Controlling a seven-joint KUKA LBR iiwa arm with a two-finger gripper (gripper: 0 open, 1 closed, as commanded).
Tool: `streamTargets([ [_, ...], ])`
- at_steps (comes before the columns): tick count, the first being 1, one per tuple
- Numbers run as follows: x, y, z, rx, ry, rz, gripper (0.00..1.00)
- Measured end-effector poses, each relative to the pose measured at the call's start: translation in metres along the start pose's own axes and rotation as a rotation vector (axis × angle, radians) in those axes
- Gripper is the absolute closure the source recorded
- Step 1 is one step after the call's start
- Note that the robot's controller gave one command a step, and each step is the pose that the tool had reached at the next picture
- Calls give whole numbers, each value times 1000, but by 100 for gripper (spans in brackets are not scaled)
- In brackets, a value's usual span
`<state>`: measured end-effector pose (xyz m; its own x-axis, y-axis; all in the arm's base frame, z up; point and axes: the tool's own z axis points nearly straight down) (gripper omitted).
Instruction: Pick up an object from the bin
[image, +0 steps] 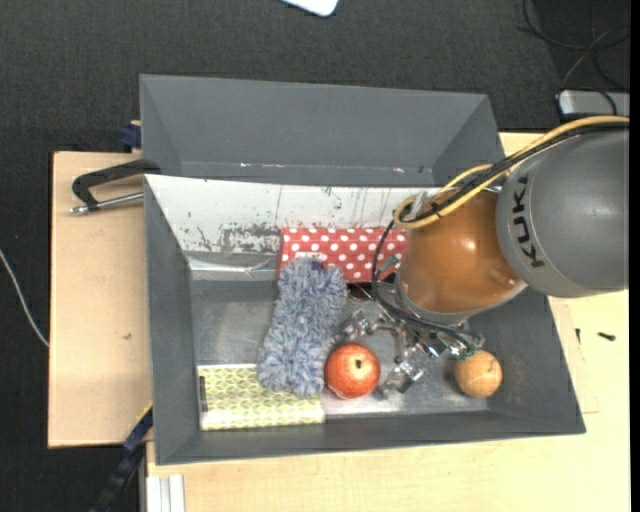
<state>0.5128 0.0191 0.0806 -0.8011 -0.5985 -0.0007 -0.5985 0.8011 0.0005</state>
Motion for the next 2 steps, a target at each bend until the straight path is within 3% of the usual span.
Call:
streamTargets([
  [1,-35,62,6,7,-2,-27,100],
  [2,-35,62,6,7,-2,-27,100],
])
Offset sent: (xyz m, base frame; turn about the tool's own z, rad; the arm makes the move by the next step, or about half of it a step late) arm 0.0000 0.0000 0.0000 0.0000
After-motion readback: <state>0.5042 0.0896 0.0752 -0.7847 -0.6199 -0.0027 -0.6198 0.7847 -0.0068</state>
